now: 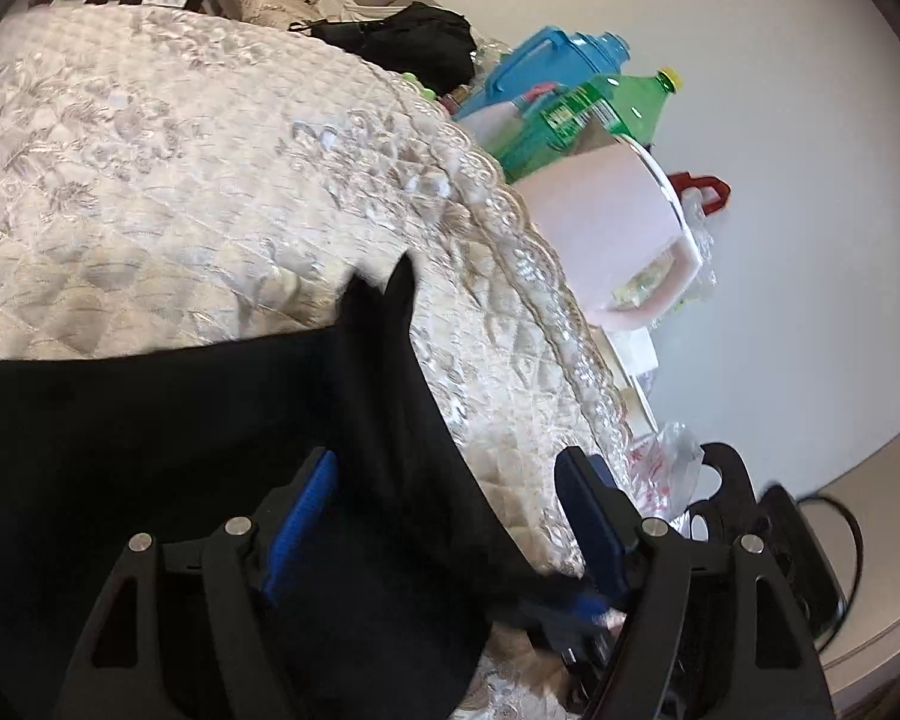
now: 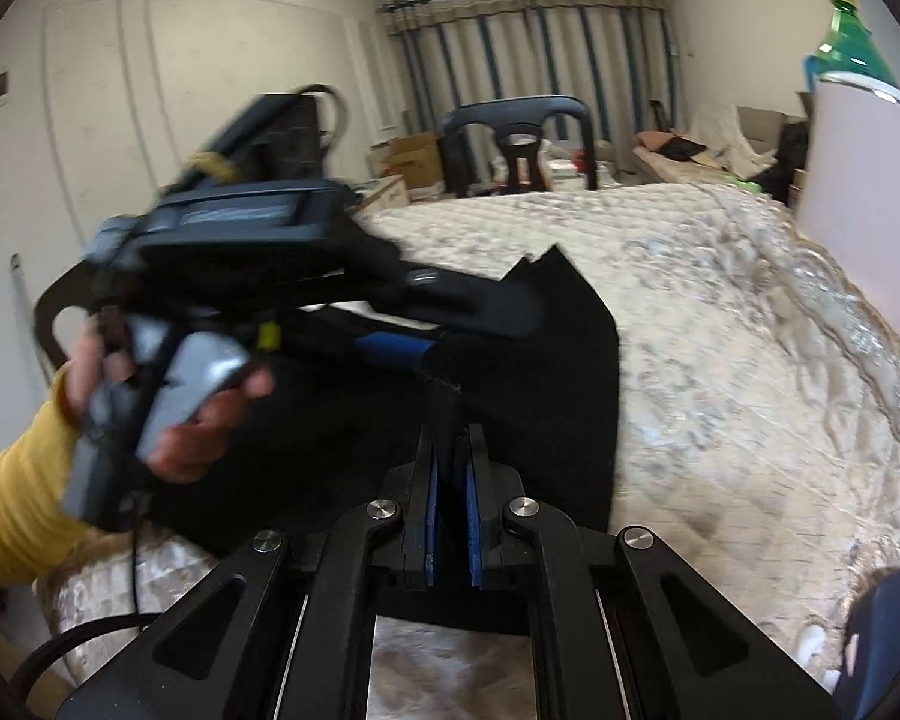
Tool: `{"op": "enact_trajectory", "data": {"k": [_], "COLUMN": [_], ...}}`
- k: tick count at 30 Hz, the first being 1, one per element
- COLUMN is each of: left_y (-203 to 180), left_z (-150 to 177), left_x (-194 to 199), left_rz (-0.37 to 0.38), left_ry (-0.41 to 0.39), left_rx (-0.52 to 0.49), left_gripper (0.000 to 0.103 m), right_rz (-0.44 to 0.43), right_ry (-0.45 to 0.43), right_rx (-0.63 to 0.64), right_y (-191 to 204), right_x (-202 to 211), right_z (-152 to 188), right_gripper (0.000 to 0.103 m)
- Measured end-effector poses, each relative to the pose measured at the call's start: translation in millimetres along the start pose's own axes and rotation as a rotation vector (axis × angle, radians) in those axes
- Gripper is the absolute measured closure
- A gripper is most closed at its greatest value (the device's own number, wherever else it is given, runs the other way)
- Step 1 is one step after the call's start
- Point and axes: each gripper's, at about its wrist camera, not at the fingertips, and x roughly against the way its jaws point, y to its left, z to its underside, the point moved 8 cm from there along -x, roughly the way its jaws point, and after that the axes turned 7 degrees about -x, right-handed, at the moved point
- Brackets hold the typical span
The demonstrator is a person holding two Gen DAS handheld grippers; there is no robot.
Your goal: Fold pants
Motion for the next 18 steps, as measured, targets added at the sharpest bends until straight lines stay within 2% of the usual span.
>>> {"op": "enact_trajectory", "data": {"k": [2,5,11,14,18], "left_y": [6,12,23,28,31], "left_z": [-1,1,7,11,11], "left_x": [2,9,24,30,46], "left_rz": [0.012,0.039,-0.006,-0.009,-0.038], "left_ry": [-0.007,-0.024,-0.035,-0.037,-0.066], "left_rx": [0.025,0.073,0.076,0.099,0.077], "left_gripper": [0.026,0.026,0.028,0.035,0.052], "right_rz": [-0.043,-0.053,-0.103,-0.114,-0.142], "right_ry": [0.001,0.005,-0.001,-0.006,-0.019], "right_rx": [0.017,0.044,0.061,0.075,0.081], "right_y": [10,20,37,47,61], "right_x": [-1,-3,-6,-6,-5], "right_z": [2,4,3,3,3], "right_gripper": [0.096,0.096,0.096,0.096,0.096]}}
